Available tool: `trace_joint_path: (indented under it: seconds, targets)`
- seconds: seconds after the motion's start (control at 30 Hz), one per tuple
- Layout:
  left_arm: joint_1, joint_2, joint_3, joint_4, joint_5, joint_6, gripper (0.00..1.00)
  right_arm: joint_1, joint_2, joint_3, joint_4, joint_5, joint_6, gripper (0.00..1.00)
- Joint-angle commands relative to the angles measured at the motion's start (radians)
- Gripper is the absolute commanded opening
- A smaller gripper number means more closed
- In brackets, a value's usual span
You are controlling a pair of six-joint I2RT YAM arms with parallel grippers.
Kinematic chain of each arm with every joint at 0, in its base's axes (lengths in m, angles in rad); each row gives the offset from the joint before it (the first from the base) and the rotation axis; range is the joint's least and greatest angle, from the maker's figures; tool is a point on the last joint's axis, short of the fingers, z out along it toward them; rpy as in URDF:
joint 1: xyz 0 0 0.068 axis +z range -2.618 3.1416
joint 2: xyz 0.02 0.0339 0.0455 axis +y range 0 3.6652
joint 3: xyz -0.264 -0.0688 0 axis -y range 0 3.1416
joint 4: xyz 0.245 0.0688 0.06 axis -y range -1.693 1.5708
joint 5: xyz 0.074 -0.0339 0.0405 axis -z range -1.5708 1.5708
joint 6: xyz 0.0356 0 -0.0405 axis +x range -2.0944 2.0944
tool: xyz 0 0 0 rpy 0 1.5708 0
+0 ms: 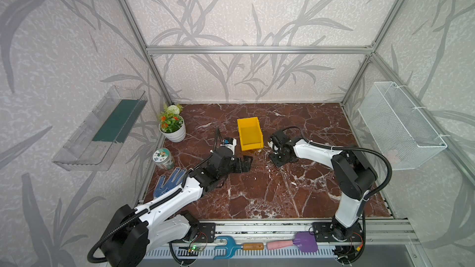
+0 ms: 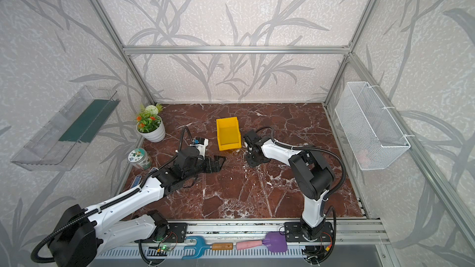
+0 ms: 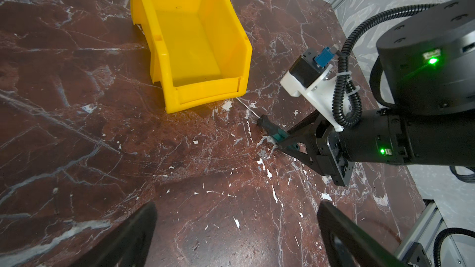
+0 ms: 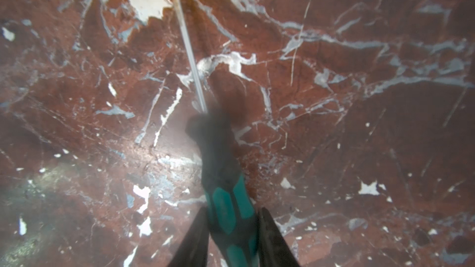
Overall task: Put the screwdriver in the bin
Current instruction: Pick up the screwdriver from the center of the table.
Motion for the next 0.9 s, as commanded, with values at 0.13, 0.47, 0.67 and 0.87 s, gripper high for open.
trace_joint_path:
  seconds: [0.13, 0.47, 0.67, 0.87]
  targets:
    - [-0.002, -0.020, 0.006, -0.019, -0.065, -0.005, 0.99, 0.042, 0.004, -0.029, -0.049, 0.012, -0.008, 0.15]
    - [0.002, -0.040, 0.050, -0.083, -0.098, -0.008, 0.99, 0.069, -0.194, -0.125, -0.089, 0.057, 0.066, 0.01]
    - [0.008, -0.047, 0.125, -0.164, -0.089, 0.002, 0.99, 0.069, -0.350, -0.081, -0.161, 0.098, 0.067, 0.00]
    - [0.114, -0.046, 0.187, -0.189, 0.063, -0.050, 0.99, 0.069, -0.367, 0.018, -0.028, 0.065, -0.051, 0.01]
